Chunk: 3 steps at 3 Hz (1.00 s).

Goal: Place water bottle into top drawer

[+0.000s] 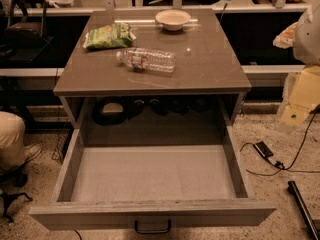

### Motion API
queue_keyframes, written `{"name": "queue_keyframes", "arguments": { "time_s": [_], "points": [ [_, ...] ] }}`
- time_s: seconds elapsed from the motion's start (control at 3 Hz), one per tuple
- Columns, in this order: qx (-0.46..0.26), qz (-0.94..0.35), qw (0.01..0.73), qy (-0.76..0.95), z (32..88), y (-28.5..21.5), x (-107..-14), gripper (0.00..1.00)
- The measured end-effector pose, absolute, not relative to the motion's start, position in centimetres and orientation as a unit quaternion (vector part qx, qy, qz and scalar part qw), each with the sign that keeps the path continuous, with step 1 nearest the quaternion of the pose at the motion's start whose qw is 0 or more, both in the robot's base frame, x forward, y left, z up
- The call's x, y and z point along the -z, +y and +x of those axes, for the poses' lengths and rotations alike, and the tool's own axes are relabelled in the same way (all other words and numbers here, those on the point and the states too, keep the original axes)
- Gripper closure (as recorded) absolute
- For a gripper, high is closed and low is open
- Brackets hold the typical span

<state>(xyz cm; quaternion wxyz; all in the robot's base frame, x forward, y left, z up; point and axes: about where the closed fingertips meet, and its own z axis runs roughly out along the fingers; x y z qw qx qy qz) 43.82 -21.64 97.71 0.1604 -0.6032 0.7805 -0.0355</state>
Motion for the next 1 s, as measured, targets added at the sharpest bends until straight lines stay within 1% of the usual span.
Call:
{"name": "queue_keyframes", "arguments": {
  "time_s": [0.33, 0.67, 1.0],
  "points": [
    [0.035, -0.603, 0.160, 0.781, 43.8, -21.6, -97.7, 0.00],
    [0.028, -0.590, 0.204, 0.781, 46.4, -20.3, -98.5, 0.00],
    [0.000, -0.573, 0.264, 0.776, 51.8, -16.4, -99.4, 0.00]
  ]
}}
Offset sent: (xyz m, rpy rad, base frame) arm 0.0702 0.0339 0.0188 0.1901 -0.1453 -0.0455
